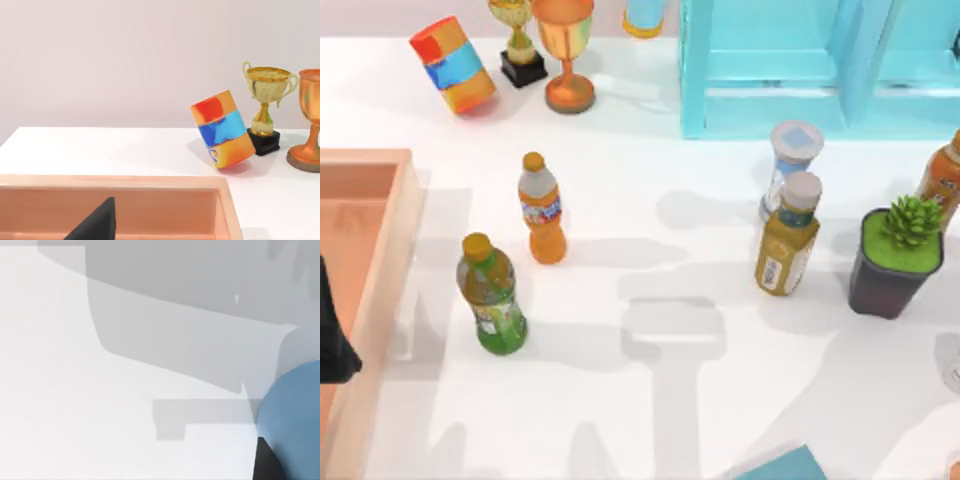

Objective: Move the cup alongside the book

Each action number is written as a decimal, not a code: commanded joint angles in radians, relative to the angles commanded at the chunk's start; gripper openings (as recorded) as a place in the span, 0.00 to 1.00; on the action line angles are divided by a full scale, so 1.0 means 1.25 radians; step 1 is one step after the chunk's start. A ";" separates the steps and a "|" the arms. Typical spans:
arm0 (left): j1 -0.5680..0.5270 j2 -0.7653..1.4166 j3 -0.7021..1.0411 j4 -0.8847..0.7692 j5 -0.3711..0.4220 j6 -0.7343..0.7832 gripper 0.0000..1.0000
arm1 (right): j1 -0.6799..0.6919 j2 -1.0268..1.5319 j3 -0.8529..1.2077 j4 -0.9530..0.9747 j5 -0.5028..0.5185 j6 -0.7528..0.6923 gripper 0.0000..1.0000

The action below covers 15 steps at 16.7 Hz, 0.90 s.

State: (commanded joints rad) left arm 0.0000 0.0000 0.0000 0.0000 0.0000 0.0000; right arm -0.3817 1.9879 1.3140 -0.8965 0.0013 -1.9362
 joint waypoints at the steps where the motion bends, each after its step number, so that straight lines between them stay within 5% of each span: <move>1: 0.000 0.000 0.000 0.000 0.000 0.000 1.00 | 0.000 0.000 0.000 0.000 0.000 0.000 0.00; 15: 0.000 0.000 0.000 0.000 0.000 0.000 1.00 | 0.000 -0.048 0.095 -0.145 0.000 -0.001 0.00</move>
State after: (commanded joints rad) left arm 0.0000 0.0000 0.0000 0.0000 0.0000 0.0000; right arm -0.3816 1.9281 1.4323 -1.0773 0.0008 -1.9372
